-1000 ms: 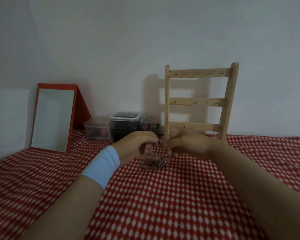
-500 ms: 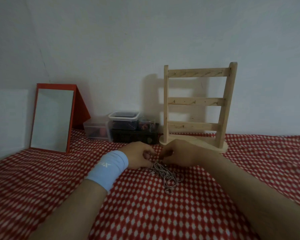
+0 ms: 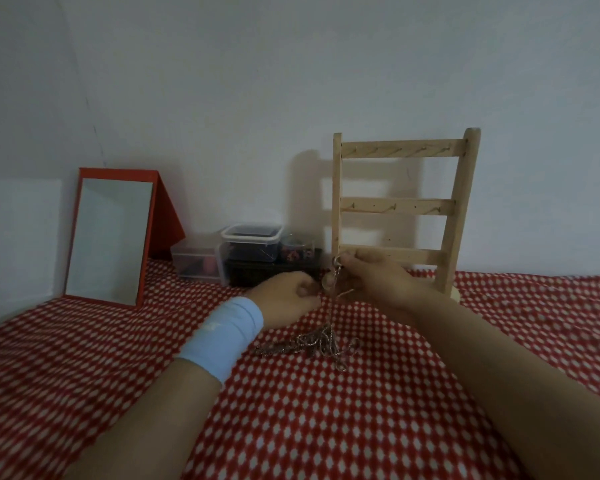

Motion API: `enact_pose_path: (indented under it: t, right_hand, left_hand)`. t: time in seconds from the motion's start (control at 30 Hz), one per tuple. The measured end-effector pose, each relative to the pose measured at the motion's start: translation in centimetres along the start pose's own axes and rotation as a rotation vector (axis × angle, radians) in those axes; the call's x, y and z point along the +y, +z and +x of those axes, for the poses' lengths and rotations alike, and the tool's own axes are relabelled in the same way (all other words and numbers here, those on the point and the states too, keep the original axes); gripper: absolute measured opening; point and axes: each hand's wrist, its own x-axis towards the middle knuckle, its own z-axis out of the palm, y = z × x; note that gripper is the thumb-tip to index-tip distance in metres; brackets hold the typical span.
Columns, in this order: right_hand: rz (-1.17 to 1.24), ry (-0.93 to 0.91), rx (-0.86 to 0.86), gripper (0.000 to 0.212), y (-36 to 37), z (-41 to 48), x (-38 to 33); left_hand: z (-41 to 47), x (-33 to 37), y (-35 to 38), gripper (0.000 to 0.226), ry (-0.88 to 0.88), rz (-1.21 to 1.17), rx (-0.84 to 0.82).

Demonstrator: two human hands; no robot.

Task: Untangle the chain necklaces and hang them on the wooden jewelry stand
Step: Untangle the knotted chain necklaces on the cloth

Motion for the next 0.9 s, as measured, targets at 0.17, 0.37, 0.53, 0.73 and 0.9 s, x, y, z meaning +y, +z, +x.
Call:
enact_pose_path:
  t: [0.17,0.37,0.53,0.73,0.9]
  right_hand:
    - [0.285,-0.031,-0.003,0.026,0.0,0.0,-0.7]
    - [0.348,-0.035,0.008,0.019,-0.2,0.1,-0.7]
    - [0.05,-0.038,-0.017,0.02,-0.5,0.4,-0.1]
    - [-0.428,-0.004,-0.139,0.015,-0.9,0.4,0.2]
    - [-0.948,-0.048,-0.273,0.022,-0.5,-0.3,-0.2]
  left_hand:
    - [0.1,0.2,2.7,0.018,0.089,-0.313,-0.151]
    - [0.3,-0.9,1.3,0.022,0.114,-0.239,-0.233]
    - [0.6,-1.5,0.9,0.022,0.071,-0.184,-0.161]
    - [0.8,-1.7,1.2,0.011,0.12,-0.223,0.02]
    - [0.6,-1.7,1.3,0.015,0.188,-0.219,0.094]
